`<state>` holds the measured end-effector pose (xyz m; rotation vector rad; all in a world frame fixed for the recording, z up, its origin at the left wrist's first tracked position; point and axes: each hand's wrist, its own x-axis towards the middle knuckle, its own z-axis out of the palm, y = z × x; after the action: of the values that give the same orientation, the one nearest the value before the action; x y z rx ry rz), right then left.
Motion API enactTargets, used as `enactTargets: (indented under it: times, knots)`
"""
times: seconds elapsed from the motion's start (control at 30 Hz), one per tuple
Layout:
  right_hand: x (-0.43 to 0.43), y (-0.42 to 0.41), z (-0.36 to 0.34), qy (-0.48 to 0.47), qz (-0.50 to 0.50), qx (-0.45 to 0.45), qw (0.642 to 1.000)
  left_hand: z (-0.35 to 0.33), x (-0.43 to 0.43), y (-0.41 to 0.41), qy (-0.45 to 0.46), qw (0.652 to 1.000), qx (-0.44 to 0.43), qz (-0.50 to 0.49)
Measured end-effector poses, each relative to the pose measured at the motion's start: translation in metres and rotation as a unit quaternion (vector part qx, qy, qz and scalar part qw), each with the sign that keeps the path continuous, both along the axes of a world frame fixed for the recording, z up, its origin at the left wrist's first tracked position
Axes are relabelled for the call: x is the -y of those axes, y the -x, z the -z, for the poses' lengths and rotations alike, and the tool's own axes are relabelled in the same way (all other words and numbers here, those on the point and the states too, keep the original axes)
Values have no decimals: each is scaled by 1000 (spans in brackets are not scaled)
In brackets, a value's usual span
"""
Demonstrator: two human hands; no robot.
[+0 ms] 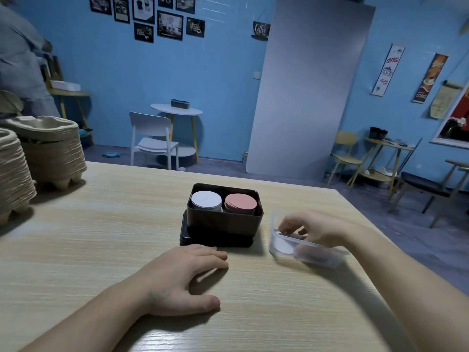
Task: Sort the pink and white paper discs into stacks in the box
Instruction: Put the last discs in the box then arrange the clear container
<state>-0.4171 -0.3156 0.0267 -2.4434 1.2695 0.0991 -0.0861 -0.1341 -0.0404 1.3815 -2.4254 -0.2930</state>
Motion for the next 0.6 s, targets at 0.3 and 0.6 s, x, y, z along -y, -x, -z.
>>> enactTargets:
  times: [0.3,0.6]
  knots:
    - [-2,6,1,-21,1,73,997,-1,-1,1,3,1000,8,-3]
    - [-7,16,-24,-32,38,155,987,-2,-2,1,3,1000,6,-1]
